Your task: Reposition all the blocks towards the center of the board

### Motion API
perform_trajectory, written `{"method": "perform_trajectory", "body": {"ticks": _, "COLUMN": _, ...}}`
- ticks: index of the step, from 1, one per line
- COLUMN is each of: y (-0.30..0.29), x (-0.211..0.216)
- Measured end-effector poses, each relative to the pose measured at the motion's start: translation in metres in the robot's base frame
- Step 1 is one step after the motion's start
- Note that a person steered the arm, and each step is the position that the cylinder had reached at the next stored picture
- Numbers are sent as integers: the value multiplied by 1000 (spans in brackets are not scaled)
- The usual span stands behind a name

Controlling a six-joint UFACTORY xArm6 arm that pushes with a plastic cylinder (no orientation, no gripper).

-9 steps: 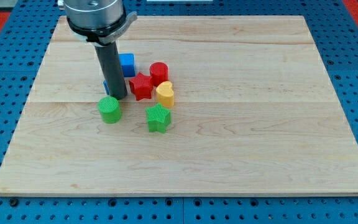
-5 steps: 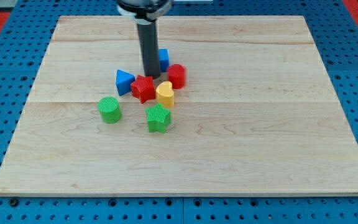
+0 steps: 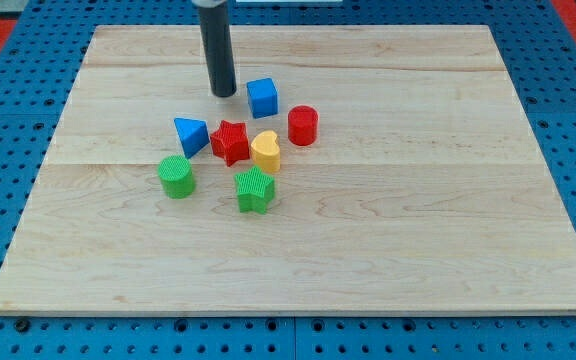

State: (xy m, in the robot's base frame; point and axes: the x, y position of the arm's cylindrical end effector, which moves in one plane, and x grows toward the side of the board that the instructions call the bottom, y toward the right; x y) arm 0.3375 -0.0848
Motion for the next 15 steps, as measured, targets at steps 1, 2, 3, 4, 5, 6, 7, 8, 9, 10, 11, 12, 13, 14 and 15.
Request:
{"method": "perform_trajectory", "body": {"ticks": 1, "y": -67, "x": 0}}
{"method": "perform_trajectory", "body": {"ticks": 2, "y": -119, "x": 52}}
{"method": "perform_trajectory", "body": {"ticks": 3, "y": -76, "x": 135}}
{"method": "perform_trajectory", "body": {"ticks": 4, "y": -15, "x": 132}}
{"method": "perform_trajectory", "body": {"ticks": 5, "y": 1, "x": 122}}
{"method": "perform_trajectory", "body": {"ticks": 6, "y": -48, "x": 148}}
{"method": "perform_trajectory", "body": {"ticks": 7, "y": 17, "x": 220}}
{"method": "perform_trajectory", "body": {"ticks": 8, "y": 32, "x": 214}}
{"method": "perform_trajectory", "body": {"ticks": 9, "y": 23, "x": 196}}
{"method": "perform_trajectory", "body": {"ticks": 10, "y": 61, "x": 194}}
{"method": "perform_trajectory", "body": {"ticks": 11, "y": 78, "x": 171}}
{"method": "perform_trajectory", "body": {"ticks": 12, "y": 78, "x": 137}}
{"method": "perform_trajectory", "body": {"ticks": 13, "y": 80, "x": 127}}
{"method": "perform_trajectory", "body": {"ticks": 14, "y": 140, "x": 131}}
{"method": "perform_trajectory", "body": {"ticks": 15, "y": 216, "x": 80}}
